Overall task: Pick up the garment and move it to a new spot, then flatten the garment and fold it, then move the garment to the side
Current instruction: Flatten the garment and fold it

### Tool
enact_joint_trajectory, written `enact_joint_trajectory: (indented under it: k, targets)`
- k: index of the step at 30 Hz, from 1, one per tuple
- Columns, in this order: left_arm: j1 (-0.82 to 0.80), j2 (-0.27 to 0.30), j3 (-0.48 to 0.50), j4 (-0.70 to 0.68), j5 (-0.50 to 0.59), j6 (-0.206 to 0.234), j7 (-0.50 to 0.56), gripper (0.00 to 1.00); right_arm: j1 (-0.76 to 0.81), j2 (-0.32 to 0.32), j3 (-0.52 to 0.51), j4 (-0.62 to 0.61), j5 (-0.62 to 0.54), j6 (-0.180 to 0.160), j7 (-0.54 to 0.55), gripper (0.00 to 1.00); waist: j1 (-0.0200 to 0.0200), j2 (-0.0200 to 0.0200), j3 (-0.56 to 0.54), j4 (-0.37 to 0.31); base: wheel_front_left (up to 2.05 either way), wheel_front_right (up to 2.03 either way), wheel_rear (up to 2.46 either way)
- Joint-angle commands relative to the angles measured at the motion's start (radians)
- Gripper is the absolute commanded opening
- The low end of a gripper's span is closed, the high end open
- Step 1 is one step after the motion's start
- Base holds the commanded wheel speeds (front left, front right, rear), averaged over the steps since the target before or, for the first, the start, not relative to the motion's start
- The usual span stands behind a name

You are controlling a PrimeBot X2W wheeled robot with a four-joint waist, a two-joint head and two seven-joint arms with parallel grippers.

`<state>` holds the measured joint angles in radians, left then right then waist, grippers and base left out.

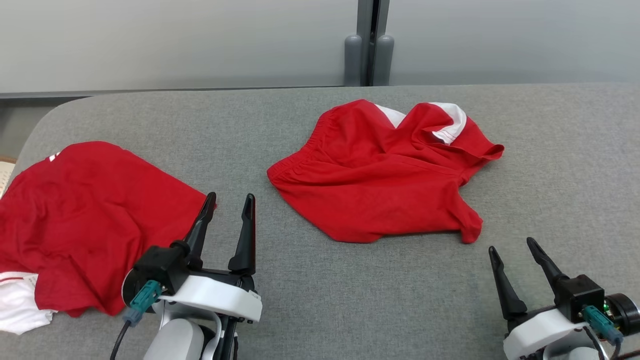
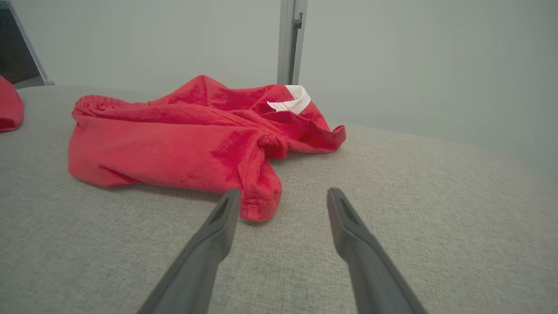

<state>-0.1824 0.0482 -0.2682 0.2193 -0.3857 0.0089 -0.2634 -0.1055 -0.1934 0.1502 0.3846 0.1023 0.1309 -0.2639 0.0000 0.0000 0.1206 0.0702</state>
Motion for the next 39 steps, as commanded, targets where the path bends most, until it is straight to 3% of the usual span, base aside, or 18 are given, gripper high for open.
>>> enact_joint_trajectory:
  k: [1,11,18,19,20,21,30,39]
  targets:
    - [-0.015,0.004,-0.002,0.005,0.004,-0.003,-0.002,1.00,-0.033,-0.009,0.011,0.045,-0.009,0.000,0.000,1.00,0.0000,0.0000,0.015,0.017,0.00,0.00,0.00]
    - [-0.041,0.004,-0.007,0.009,0.003,-0.001,-0.002,1.00,-0.156,-0.025,0.050,0.242,-0.027,0.000,0.000,1.00,0.0000,0.0000,0.074,0.085,0.00,0.00,0.00]
    - [-0.052,0.004,-0.013,0.013,0.000,-0.001,-0.002,1.00,-0.204,-0.020,0.040,0.292,-0.052,0.000,-0.001,1.00,0.0000,0.0000,0.087,0.107,0.00,0.00,0.00]
    - [-0.052,0.004,-0.013,0.014,-0.001,-0.001,-0.002,1.00,-0.207,-0.017,0.039,0.298,-0.051,0.000,-0.001,0.74,0.0000,0.0000,0.087,0.109,0.00,0.00,0.00]
    - [-0.052,0.004,-0.013,0.016,-0.002,-0.001,-0.002,1.00,-0.209,-0.014,0.041,0.304,-0.047,0.000,-0.001,0.04,0.0000,0.0000,0.085,0.110,0.00,0.00,0.00]
    - [-0.052,0.004,-0.013,0.017,-0.002,0.000,-0.002,1.00,-0.212,-0.013,0.046,0.308,-0.046,0.000,-0.001,0.00,0.0000,0.0000,0.082,0.111,0.00,0.00,0.00]
    - [-0.021,0.004,-0.001,0.027,-0.003,0.005,-0.002,1.00,-0.200,-0.006,0.158,0.225,0.026,0.000,-0.001,0.00,0.0000,0.0000,0.018,0.092,0.00,0.00,0.00]
    - [0.014,0.004,0.001,0.031,-0.011,0.008,-0.002,1.00,-0.243,-0.051,0.404,-0.070,0.306,0.000,0.059,0.00,0.0000,0.0000,-0.038,0.071,0.00,0.00,0.00]
